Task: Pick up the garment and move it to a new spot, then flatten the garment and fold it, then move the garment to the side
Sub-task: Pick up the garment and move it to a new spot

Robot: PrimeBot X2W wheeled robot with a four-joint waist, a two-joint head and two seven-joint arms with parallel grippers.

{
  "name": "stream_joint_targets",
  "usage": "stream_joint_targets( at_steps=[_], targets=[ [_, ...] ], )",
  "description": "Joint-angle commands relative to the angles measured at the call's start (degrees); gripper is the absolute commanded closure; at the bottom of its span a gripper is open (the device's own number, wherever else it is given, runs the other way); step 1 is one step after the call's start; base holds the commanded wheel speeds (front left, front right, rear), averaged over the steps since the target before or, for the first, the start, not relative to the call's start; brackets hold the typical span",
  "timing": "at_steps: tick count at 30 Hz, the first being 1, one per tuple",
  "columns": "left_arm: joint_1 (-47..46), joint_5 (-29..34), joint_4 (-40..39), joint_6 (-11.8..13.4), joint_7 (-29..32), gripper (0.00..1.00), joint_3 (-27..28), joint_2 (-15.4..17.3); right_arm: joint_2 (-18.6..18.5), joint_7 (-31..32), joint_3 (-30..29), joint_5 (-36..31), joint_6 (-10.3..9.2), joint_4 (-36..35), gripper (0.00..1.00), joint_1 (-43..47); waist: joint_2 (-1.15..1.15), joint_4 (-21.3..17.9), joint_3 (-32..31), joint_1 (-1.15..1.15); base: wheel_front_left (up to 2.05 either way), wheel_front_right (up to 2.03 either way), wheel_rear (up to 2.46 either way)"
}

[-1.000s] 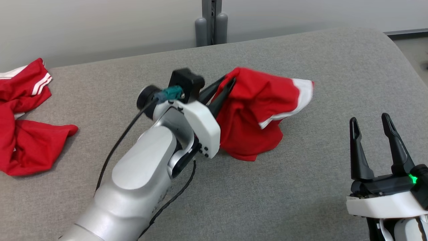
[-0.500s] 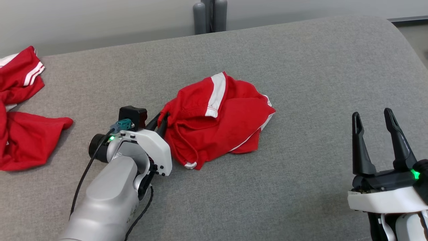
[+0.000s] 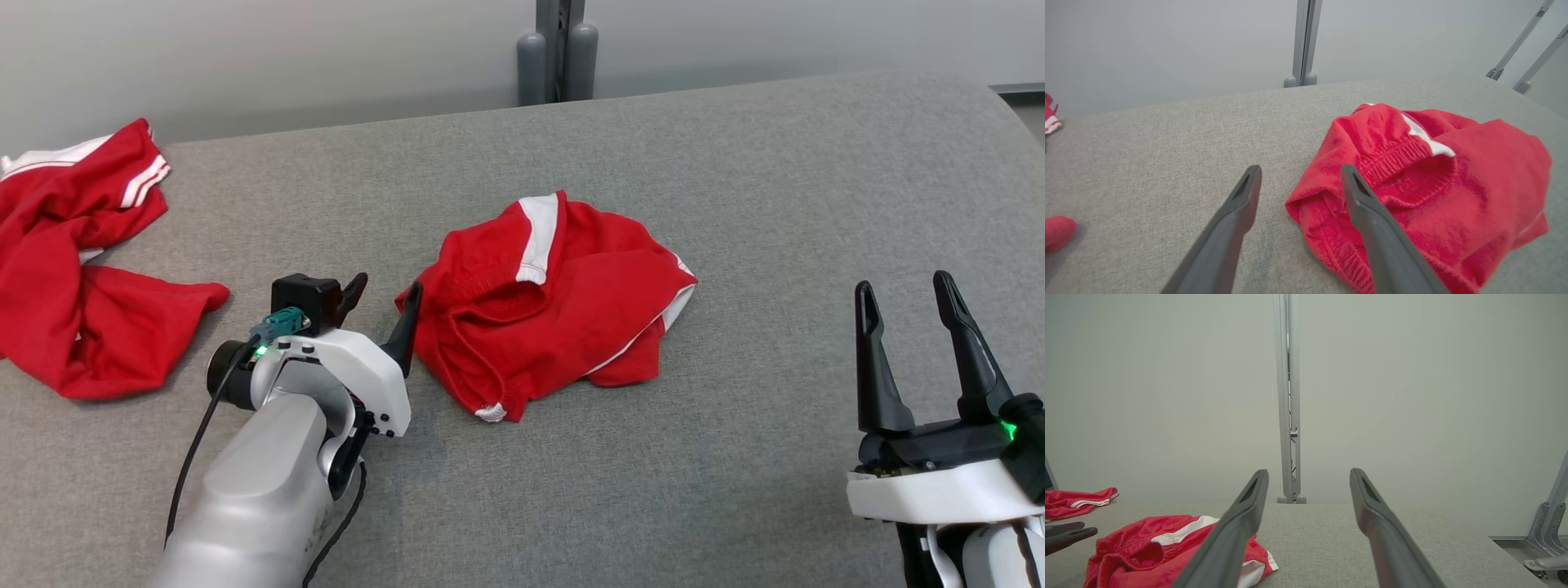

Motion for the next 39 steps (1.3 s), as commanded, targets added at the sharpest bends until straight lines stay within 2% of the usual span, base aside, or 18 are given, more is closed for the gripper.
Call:
stream_joint_targets(
  at_steps=[1, 5, 7, 11, 18, 26, 39],
  targets=[
    [1.1, 0.4, -0.5, -0.2, -0.3, 0.00, 0.1, 0.3, -0.3, -0.3, -0.1, -0.1, 0.01, 0.0, 0.00, 0.3, 0.00, 0.3, -0.3, 0.00, 0.00, 0.00, 0.00],
    [3.7, 3.0, -8.6, 1.2, -0.4, 0.00, 2.9, 1.6, -0.3, -0.3, -0.3, -0.6, 0.01, 0.1, 0.00, 1.0, 0.00, 1.3, -1.0, 0.00, 0.00, 0.00, 0.00],
    [8.0, 5.6, -16.0, 2.3, -0.4, 0.00, 6.2, 2.4, -0.3, -0.3, -0.3, -0.8, 0.01, 0.2, 0.00, 1.3, 0.00, 1.8, -1.8, 0.00, 0.00, 0.00, 0.00],
    [14.1, 10.1, -24.1, 3.4, -0.3, 0.00, 9.3, 3.5, -0.3, -0.3, -0.4, -1.3, 0.01, 0.5, 0.00, 2.2, 0.00, 2.8, -3.0, 0.00, 0.00, 0.00, 0.00],
    [25.1, 15.1, -35.4, 5.7, -0.4, 0.00, 16.6, 2.7, -0.3, -0.3, -1.2, -1.7, 0.01, 1.3, 0.00, 3.6, 0.00, 5.3, -4.8, 0.00, 0.00, 0.00, 0.00],
    [34.5, 18.3, -43.9, 6.5, -0.3, 0.00, 24.4, 0.2, -0.3, -0.3, -1.4, -1.0, 0.01, 2.9, 0.00, 5.0, 0.00, 7.5, -6.6, 0.00, 0.00, 0.00, 0.00],
    [40.3, 21.8, -47.8, 5.1, -0.4, 0.00, 28.0, -1.1, -0.3, -0.3, -0.6, -0.3, 0.01, 4.9, 0.00, 7.0, 0.00, 8.0, -7.8, 0.00, 0.00, 0.00, 0.00]
  ],
)
